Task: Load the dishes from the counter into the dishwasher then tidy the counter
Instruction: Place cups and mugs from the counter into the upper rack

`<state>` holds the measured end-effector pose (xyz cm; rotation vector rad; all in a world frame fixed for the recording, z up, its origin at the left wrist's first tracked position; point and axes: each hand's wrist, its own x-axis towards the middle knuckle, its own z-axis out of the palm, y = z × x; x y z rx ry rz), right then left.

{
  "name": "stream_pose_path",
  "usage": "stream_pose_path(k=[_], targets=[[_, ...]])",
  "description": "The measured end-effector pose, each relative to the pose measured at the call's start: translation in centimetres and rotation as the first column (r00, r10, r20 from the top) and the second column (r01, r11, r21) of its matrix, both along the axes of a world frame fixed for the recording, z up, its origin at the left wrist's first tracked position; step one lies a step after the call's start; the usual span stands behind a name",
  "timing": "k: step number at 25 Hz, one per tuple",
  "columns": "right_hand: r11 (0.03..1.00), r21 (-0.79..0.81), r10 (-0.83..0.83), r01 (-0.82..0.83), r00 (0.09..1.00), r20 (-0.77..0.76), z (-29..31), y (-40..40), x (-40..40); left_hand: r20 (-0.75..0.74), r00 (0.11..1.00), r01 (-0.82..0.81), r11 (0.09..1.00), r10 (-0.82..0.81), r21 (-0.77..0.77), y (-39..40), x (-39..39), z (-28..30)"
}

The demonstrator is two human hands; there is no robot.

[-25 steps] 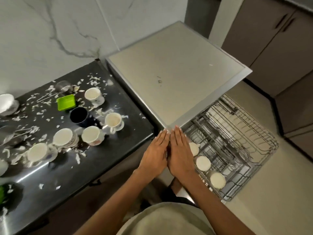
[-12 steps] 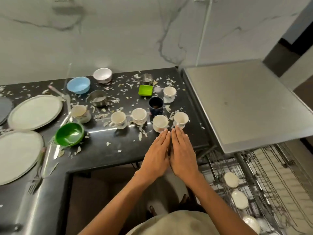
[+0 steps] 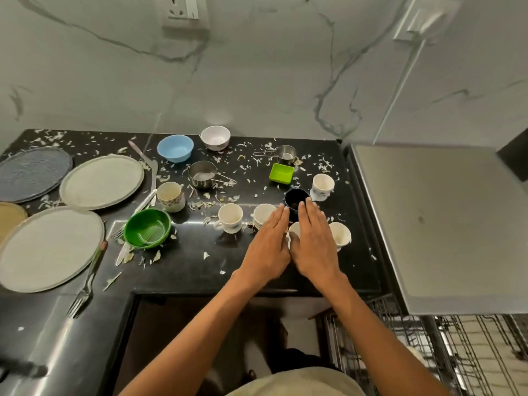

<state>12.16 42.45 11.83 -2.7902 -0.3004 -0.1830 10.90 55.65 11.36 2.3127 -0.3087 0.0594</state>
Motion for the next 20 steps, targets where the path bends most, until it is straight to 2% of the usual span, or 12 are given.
stream_pose_path(k=[5, 12, 17, 20], targets=[[0.994, 0.088, -0.060, 0.065, 0.996, -0.060, -0.1, -1.4, 5.5, -0.075, 0.997, -0.025, 0.999, 0.027, 0.025, -0.5, 4.4, 0.3], [0.979, 0.191, -0.017, 0.068, 0.966, -0.257, -1.5, -3.0, 9.8, -0.155, 0.985, -0.062, 0.994, 0.075, 0.090, -2.5, 8.4, 0.3], [0.942, 0.330, 0.045, 0.067, 0.946, -0.320, -2.4, -3.8, 11.7, -0.185, 0.972, -0.145, 0.989, 0.148, 0.029, -3.2, 9.1, -0.2], [0.927, 0.368, 0.031, 0.074, 0.962, -0.273, -2.7, -3.8, 12.1, -0.137, 0.976, -0.178, 0.983, 0.170, -0.044, -3.1, 9.1, 0.2]])
